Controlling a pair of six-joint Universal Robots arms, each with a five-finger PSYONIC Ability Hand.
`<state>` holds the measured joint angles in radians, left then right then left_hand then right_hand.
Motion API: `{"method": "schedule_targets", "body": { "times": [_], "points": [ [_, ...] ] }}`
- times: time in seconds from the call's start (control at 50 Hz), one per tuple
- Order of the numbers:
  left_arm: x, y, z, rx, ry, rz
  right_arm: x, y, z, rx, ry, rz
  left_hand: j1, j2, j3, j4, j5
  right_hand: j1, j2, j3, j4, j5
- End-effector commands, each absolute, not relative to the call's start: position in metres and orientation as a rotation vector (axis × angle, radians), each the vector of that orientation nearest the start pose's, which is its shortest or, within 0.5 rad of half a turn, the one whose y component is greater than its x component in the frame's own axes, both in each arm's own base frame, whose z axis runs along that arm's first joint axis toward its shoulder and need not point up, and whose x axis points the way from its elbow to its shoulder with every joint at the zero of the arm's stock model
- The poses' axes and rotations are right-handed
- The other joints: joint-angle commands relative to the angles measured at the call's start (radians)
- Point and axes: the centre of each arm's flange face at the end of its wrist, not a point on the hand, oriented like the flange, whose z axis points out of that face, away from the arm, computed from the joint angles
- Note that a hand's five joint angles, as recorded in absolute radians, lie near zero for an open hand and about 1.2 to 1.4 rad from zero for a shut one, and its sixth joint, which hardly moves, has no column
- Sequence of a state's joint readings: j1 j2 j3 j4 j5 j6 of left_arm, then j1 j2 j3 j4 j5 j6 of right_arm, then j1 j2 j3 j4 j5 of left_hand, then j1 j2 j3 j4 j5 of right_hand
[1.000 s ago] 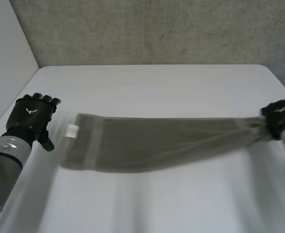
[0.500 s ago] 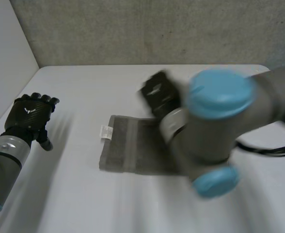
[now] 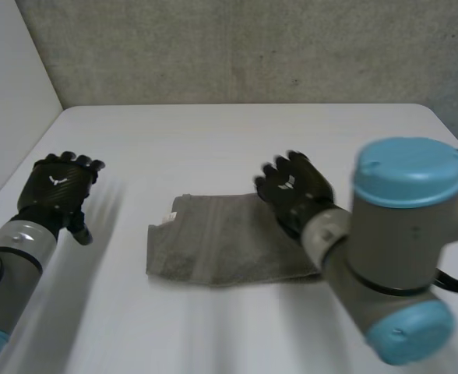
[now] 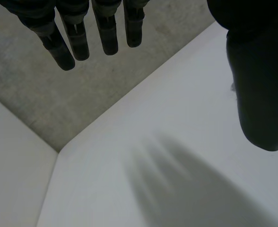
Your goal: Fold the towel.
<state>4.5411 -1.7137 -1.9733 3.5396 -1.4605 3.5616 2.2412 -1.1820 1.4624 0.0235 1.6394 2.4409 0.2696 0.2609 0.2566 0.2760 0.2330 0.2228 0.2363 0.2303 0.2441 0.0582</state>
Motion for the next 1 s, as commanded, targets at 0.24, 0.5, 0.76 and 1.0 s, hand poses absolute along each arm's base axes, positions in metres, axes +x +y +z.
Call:
{"method": "schedule_targets", "body": {
  "times": [0.24, 0.5, 0.76, 1.0],
  "points": [
    [-0.246, -0.213, 0.171, 1.104, 2.224, -2.04, 0.255, -0.226, 0.137, -1.556, 2.254, -1.725, -0.065, -0.056, -0.052, -0.071, -0.203, 0.956, 0.942, 0.948, 0.934, 0.946],
    [-0.242, -0.213, 0.185, 1.062, 2.18, -2.085, 0.264, -0.243, 0.191, -1.469, 2.133, -1.977, -0.071, -0.062, -0.058, -0.077, -0.209, 1.174, 1.16, 1.166, 1.152, 1.164],
    [-0.241, -0.214, 0.19, 1.05, 2.169, -2.111, 0.26, -0.216, 0.174, -1.386, 2.218, -1.749, -0.071, -0.062, -0.058, -0.077, -0.209, 0.326, 0.313, 0.319, 0.305, 0.316],
    [-0.241, -0.214, 0.186, 1.053, 2.183, -2.097, 0.239, -0.217, 0.138, -1.314, 2.221, -1.672, -0.074, -0.065, -0.061, -0.08, -0.212, 0.338, 0.324, 0.33, 0.317, 0.328]
  ]
}}
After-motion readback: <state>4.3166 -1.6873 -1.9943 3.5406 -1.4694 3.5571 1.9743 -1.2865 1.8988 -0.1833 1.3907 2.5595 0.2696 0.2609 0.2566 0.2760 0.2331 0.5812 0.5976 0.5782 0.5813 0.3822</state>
